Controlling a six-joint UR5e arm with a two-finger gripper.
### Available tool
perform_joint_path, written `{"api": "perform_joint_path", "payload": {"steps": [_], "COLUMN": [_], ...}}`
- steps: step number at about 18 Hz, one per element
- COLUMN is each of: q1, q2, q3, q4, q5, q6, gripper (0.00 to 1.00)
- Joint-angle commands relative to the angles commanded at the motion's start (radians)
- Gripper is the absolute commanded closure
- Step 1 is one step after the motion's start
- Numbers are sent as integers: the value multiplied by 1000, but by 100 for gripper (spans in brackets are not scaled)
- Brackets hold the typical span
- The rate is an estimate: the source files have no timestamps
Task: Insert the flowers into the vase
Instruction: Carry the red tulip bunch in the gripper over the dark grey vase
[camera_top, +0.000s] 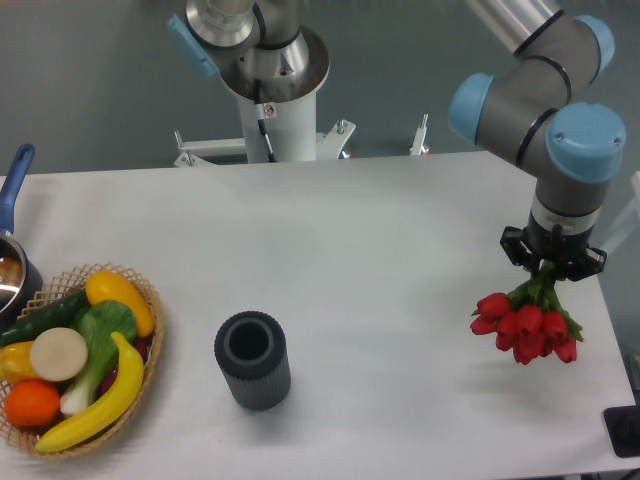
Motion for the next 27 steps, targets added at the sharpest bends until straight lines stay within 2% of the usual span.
{"api": "perform_joint_path", "payload": {"steps": [4, 8, 11, 13, 20, 24, 27], "q1": [-23, -49, -80, -100, -111, -118, -162], "q2": [8, 32, 51, 60, 89, 118, 137], "q3": [3, 5, -6, -8, -5, 2, -5], "q4": [0, 15, 106, 144, 161, 164, 222], "q5": [-17, -121, -212, -270, -754, -890, -959], "q6": [-2, -44, -103, -138, -267, -270, -291], "gripper": [100, 100, 100, 100, 100, 100, 100]}}
